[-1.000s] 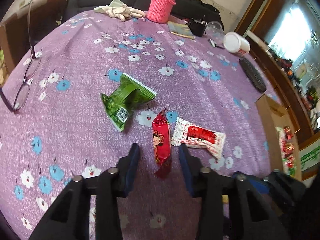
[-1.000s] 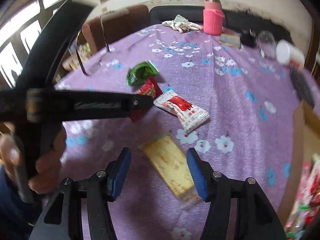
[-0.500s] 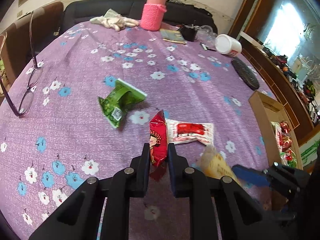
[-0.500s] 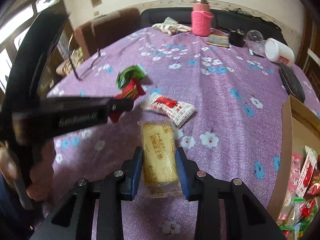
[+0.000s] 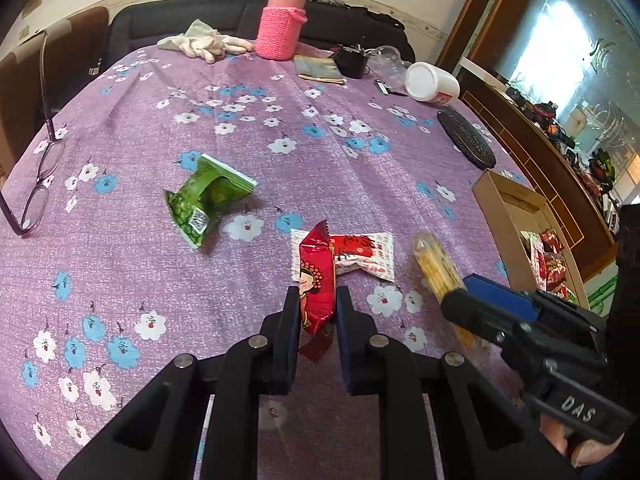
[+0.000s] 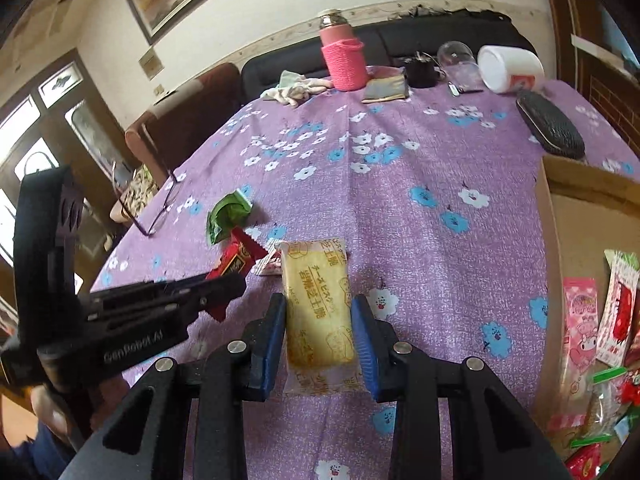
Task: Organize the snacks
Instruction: 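Grasp the red face-printed packet with the left gripper while the right gripper grasps the cream cake packet, then lift both held packets up from the table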
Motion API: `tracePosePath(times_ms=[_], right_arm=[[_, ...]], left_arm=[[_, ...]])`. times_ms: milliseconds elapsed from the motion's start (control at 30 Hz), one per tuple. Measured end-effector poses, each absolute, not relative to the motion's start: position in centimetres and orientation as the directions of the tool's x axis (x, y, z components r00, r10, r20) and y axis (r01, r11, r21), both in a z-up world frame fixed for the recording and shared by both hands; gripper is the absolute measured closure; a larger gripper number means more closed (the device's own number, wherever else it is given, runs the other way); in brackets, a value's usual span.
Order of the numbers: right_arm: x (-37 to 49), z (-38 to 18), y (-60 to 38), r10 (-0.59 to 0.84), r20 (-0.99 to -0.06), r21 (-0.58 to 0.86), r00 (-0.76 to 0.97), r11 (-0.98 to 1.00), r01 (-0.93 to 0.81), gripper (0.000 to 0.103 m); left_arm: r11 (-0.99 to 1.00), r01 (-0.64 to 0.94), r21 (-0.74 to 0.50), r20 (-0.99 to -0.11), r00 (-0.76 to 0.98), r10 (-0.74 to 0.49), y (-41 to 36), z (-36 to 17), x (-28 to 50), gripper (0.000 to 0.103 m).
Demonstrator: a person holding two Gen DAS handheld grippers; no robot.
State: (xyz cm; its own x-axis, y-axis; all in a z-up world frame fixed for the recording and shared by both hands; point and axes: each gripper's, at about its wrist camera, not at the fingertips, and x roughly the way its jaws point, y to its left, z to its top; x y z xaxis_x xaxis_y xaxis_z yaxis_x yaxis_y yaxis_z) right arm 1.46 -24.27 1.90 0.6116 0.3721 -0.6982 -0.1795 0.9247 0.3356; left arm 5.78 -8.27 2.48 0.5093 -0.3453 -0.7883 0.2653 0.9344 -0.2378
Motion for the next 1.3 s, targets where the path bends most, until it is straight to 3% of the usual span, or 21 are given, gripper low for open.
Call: tracePosePath(times_ms=[333,1300], right_arm=[[1.7,1.7,-25.2,0.381,-0.690,0.378,0.615,0.915,-0.143,0.067],[1.8,1.4,-25.9,0.390,-0.681,0.416,0.620,0.902,-0.111,0.067]], left_arm=[[0.935,0.303,-0.184,-0.778,0.537,-0.327,-9.5,2.9,4.9,0.087],[0.935,0.308,-0.176,-0.773,0.545,-0.325,-9.8,3.1,4.7,0.087]])
